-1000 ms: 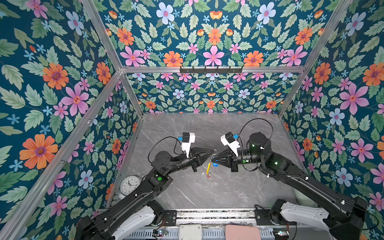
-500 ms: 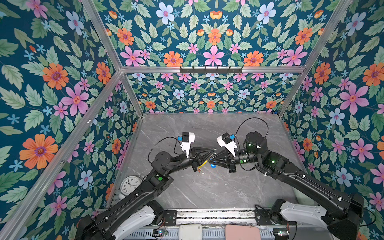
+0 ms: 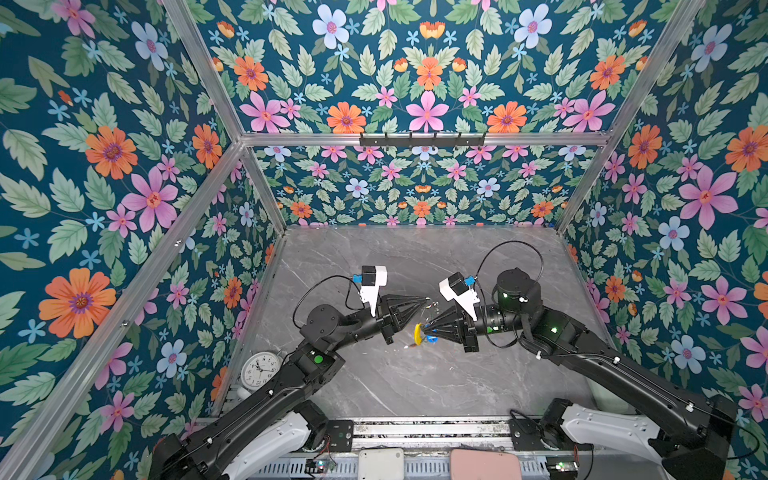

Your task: Remove the keys from the keyring

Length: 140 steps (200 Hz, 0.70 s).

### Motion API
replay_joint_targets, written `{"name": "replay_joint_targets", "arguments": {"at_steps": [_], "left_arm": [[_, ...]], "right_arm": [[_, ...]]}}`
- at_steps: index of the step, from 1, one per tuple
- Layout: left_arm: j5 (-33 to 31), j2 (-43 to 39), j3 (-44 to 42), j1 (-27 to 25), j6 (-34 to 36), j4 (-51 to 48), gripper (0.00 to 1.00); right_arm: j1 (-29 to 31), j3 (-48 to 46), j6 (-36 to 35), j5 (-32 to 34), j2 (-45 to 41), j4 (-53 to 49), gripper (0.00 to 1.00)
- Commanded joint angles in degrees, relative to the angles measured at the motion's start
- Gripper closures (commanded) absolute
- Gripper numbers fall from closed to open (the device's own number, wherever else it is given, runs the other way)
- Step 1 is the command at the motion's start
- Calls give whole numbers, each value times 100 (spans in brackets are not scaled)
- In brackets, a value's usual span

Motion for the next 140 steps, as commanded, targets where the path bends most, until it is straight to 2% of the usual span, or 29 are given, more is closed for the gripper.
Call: {"name": "replay_joint_targets", "arguments": {"at_steps": [1,37,65,81,101,118,140], "left_arm": [[-191,-100,-42,8,253,-101,100],[-416,-360,-209,5,481,-419,100],[-627,-665,-340,1,619,-695,100],[-686,-791,-356,0,660,-829,100],[-710,-858,-365,8,681,-916,100],[-704,-876,-395,1,651,-876,100],[-711,-885,-460,6,589,-749,100]], "right_arm": [[1,-210,-50,532,-344,227,100],[-21,-758,88,1294,-1064,151,100],[-615,-1515,848,1036,-1178,721,100],[-852,-1955,1236,1015,-936,1066,100],[-864,-2257,1442,1377,-513,1183,100],[-861,-2477,1648,1726,-1,1330,100],[-868,-2607,1817,1847,813,1497,100]]}}
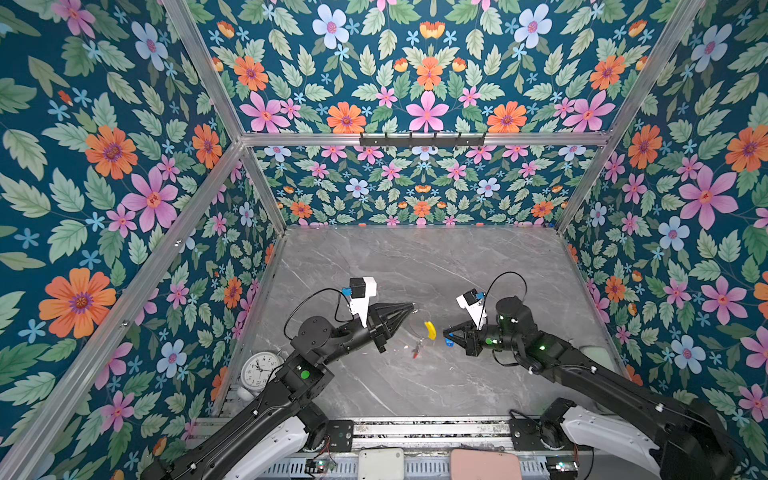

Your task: Remove the keys from the keyring

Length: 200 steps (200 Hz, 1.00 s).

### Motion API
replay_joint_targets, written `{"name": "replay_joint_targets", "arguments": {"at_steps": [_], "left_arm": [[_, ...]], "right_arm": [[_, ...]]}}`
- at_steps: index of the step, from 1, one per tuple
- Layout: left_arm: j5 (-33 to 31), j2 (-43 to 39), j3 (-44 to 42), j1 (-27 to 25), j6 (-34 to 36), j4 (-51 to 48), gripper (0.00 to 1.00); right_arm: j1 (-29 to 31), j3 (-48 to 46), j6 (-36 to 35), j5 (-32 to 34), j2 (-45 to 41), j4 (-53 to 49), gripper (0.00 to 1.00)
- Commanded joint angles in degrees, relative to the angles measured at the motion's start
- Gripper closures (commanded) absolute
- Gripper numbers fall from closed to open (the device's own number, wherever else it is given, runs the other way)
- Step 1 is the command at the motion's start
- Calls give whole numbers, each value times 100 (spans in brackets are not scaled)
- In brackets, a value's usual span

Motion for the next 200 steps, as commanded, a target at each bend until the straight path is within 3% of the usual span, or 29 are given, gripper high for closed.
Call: {"name": "replay_joint_targets", "arguments": {"at_steps": [1,42,82,119,156,200], "left_arm": [[-24,-20,-45,8,-10,206,100],[-56,-46,-113,8,-62,280,100],[-59,-72,-141,3,-100,300,100],[-86,-91,-203,5,-100,335,100],[-112,-98,-239,2,-136,373,100],[-177,-121,-274,2,-153,379,100]], "right_arm": [[-1,-90,404,351,626,428,100],[7,-95,559,653,1723,575,100],[-1,-58,717,945,2225,645,100],[6,-103,855,1394,2271,468,78],[4,-81,1077,1879,2202,114,62],[13,-129,1226,2206,1410,-225,52]]}}
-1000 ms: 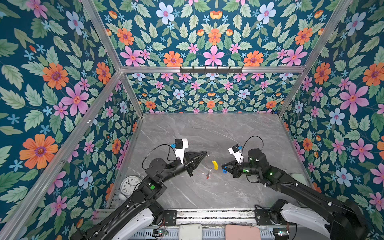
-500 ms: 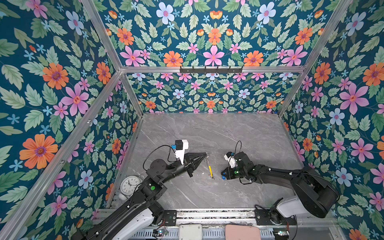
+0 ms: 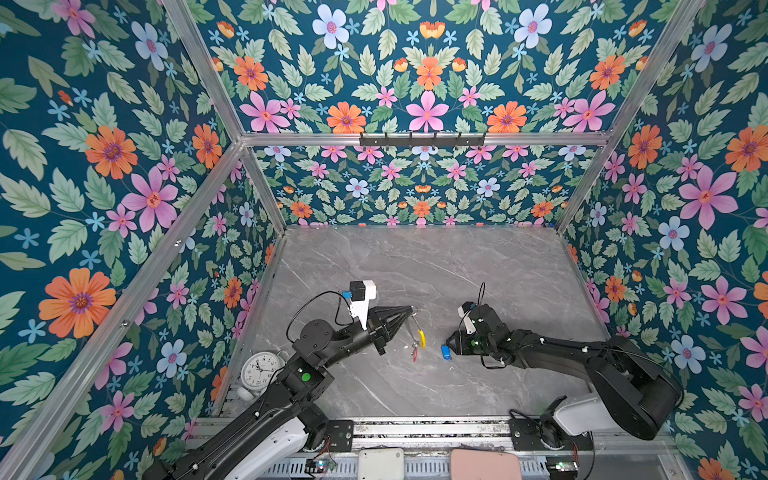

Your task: Remove the keys from the keyring

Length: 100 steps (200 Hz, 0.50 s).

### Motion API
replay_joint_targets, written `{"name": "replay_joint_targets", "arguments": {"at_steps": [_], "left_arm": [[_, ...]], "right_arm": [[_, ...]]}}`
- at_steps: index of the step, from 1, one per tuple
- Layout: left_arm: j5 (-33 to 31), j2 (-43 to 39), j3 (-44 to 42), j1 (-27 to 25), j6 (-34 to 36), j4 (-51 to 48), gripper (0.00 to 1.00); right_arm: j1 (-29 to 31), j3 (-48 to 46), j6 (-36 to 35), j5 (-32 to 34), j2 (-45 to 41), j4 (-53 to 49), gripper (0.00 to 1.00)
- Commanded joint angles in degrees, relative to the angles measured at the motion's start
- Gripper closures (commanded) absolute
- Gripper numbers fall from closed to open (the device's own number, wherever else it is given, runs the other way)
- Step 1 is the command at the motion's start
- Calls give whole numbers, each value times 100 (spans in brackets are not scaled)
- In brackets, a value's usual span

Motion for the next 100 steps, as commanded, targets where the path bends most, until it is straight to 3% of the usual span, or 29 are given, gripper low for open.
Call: {"name": "replay_joint_targets", "arguments": {"at_steps": [1,51,100], "left_arm": [[-68,-24,-23,5,-26,281,100],[-237,-31,-89,3,-163,383,100],[-259,17,-98,8,-217,481,100]], "right_arm": [[19,2,129,314,-453,-293,52],[730,123,-679,573,-2462,-368,41],[1244,169,-1134,-230,-3543,596,25]]}}
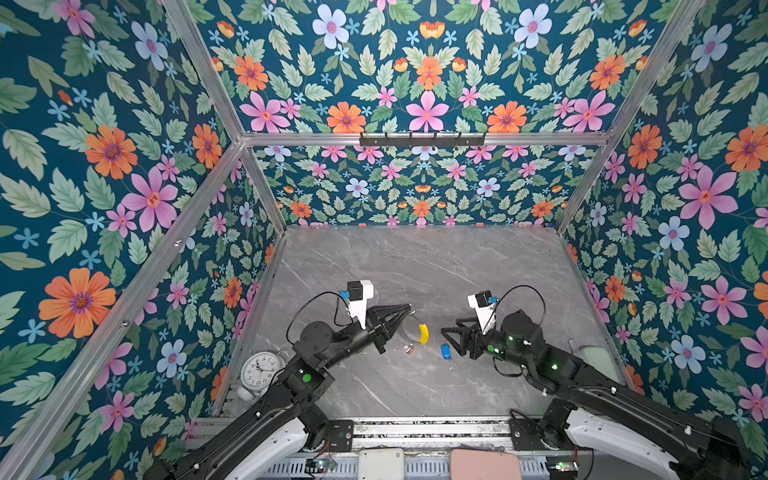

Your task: Remove the keys from the keyring

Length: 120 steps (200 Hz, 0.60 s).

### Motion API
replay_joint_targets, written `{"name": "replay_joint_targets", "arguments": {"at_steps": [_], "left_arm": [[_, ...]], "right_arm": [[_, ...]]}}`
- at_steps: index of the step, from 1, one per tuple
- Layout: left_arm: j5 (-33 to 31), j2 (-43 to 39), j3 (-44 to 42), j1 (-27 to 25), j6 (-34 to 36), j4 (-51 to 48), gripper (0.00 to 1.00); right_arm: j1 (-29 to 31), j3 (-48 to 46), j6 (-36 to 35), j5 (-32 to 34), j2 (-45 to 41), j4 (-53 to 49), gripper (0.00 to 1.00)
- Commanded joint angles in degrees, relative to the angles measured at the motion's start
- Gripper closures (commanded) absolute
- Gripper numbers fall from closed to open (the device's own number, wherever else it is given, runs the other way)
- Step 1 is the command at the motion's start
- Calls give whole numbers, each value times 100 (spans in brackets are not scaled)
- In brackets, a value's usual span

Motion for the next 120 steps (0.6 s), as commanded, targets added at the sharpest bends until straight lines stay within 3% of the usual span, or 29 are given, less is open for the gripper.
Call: {"name": "replay_joint_targets", "arguments": {"at_steps": [1,16,26,53,81,96,120], "left_arm": [[-52,22,12,4,-55,335,100],[-63,53,27,8,-58,344,100],[-59,75,29,3,-69,363,100],[-72,151,29,7,-100,431,100],[-64,180,20,6,-144,495,100],[-55,181,21,3,-161,495,100],[-62,155,29,1,-155,462,100]], "right_arm": [[139,140,-390,-469,-183,538,25],[212,436,-459,-731,-32,459,25],[340,657,-576,-777,129,375,19],[877,1191,-1189,-243,623,73,19],[904,1482,-1257,-49,1041,-50,23],[901,1561,-1289,103,1179,-146,30],[901,1538,-1315,142,1265,-161,51]]}}
